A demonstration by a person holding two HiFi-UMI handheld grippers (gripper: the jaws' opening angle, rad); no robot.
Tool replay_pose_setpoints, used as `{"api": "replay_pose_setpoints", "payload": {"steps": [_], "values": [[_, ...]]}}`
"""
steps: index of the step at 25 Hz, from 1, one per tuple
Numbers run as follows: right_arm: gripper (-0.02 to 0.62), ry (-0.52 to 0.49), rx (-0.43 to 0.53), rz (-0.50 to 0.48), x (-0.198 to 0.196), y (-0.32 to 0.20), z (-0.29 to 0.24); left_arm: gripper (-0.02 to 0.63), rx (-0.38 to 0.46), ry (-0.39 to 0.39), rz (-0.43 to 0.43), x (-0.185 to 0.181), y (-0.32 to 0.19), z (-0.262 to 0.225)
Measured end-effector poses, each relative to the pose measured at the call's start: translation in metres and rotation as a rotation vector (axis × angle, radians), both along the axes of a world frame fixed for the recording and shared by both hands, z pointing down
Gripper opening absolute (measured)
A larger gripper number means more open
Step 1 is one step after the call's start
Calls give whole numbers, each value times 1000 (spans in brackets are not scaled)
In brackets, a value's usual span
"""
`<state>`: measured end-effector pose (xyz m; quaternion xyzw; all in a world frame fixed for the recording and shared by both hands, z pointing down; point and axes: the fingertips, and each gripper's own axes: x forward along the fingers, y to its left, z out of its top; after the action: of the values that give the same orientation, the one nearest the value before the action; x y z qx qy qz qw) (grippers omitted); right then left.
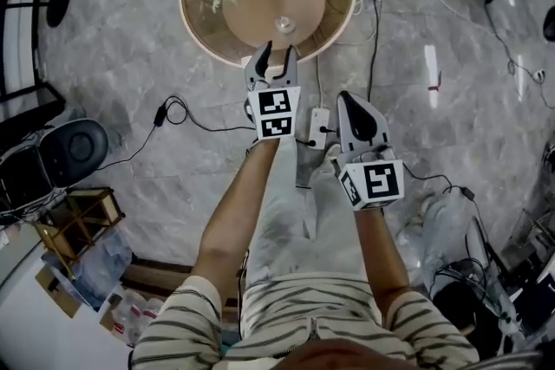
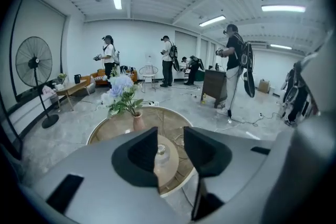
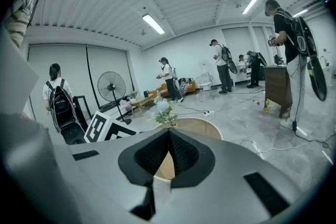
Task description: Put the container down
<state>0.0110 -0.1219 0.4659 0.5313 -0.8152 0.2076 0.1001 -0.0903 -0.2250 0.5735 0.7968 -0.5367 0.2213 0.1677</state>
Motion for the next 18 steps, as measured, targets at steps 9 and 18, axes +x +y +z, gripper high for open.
{"api": "replay_pose_setpoints", "payload": {"steps": [9,18], "values": [[9,-8,78,-64,8,21,-92,-2,47,7,-73,-1,68,-114],[9,-13,168,-116,7,39,-174,-2,163,59,-44,20,106,-223]]}}
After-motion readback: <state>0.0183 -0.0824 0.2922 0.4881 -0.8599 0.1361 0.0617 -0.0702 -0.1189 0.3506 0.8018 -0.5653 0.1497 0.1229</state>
